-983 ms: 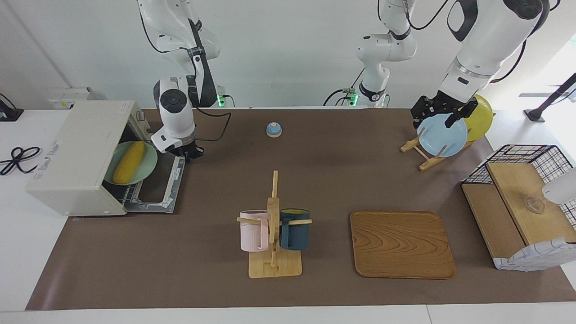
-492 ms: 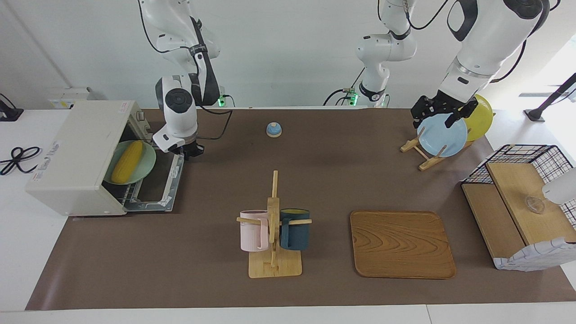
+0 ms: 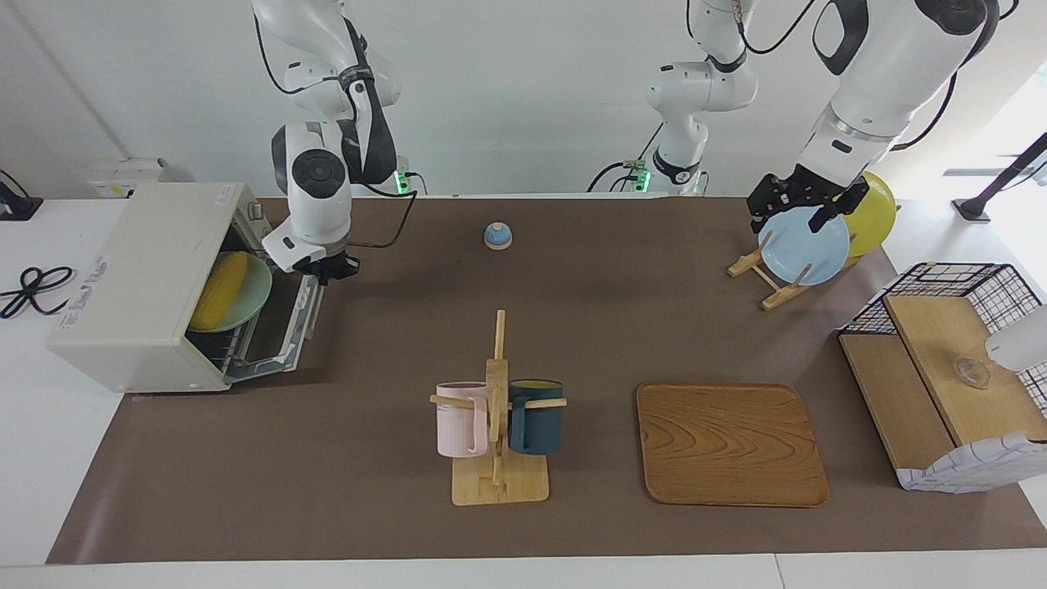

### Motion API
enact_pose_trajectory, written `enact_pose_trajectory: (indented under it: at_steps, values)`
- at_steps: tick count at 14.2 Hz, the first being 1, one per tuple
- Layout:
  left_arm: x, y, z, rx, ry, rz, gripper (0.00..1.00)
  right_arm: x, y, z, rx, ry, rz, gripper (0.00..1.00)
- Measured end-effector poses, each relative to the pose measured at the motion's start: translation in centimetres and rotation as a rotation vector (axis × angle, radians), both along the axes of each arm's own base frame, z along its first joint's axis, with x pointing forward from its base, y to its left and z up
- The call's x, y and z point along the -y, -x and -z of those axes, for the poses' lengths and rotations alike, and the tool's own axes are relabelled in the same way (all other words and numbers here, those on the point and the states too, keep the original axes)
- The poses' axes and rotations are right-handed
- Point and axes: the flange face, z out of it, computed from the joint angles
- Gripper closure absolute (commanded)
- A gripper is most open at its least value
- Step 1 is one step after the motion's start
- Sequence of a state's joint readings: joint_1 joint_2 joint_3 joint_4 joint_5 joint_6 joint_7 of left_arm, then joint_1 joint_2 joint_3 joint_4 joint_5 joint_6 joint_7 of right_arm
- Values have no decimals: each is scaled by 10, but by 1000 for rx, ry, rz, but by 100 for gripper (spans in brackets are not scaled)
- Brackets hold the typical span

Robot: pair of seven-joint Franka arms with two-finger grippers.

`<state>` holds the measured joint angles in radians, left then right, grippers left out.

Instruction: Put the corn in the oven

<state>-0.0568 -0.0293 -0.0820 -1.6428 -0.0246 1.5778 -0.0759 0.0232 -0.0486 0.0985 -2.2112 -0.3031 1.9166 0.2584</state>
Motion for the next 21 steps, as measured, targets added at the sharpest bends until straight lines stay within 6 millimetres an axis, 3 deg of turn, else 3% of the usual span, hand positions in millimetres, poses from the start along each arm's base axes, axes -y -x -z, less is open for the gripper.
enact_pose_trajectory:
  at_steps: [7, 13, 21]
  values:
    - [0, 0, 0, 0, 0, 0, 0, 53, -12, -55, -47, -4, -58, 100]
    - [0, 0, 0, 0, 0, 0, 0, 112, -9, -78, -53, -23, -95, 100]
    - [0, 0, 0, 0, 0, 0, 0, 122, -9, -82, -67, -28, -139, 100]
